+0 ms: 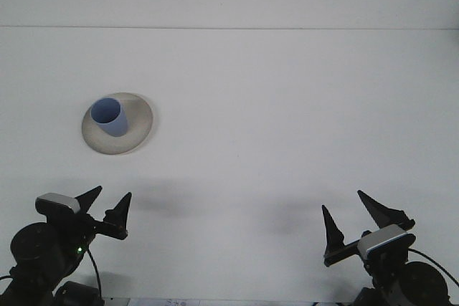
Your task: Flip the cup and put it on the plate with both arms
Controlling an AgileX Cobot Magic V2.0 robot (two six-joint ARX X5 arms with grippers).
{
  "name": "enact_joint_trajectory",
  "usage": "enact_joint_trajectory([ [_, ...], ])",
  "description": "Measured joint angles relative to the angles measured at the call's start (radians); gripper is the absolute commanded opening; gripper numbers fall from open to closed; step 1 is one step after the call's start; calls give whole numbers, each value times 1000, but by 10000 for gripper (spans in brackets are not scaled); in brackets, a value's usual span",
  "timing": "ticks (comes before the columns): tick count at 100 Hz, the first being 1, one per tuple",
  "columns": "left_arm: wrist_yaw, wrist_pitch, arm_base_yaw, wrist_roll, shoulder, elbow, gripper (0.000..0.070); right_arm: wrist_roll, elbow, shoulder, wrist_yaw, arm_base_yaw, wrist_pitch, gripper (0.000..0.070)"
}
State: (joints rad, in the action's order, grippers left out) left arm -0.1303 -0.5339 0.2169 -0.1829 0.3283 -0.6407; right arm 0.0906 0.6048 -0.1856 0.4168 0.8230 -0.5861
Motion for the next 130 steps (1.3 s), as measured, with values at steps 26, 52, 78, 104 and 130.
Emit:
enact_joint_trajectory([
  [26, -2, 26, 0, -29, -18, -3, 7, 3, 0, 0, 0, 0, 0, 6],
  [52, -3, 28, 0, -56, -18, -3, 13, 4, 0, 0, 0, 0, 0, 7],
  [78, -3, 55, 0, -56, -18, -3, 13, 4, 0, 0, 0, 0, 0, 7],
  [104, -3, 55, 0, -57, -18, -3, 13, 4, 0, 0, 0, 0, 0, 7],
  [130, 34, 175, -71, 106, -97, 78, 13, 4, 0, 0, 0, 0, 0, 7],
])
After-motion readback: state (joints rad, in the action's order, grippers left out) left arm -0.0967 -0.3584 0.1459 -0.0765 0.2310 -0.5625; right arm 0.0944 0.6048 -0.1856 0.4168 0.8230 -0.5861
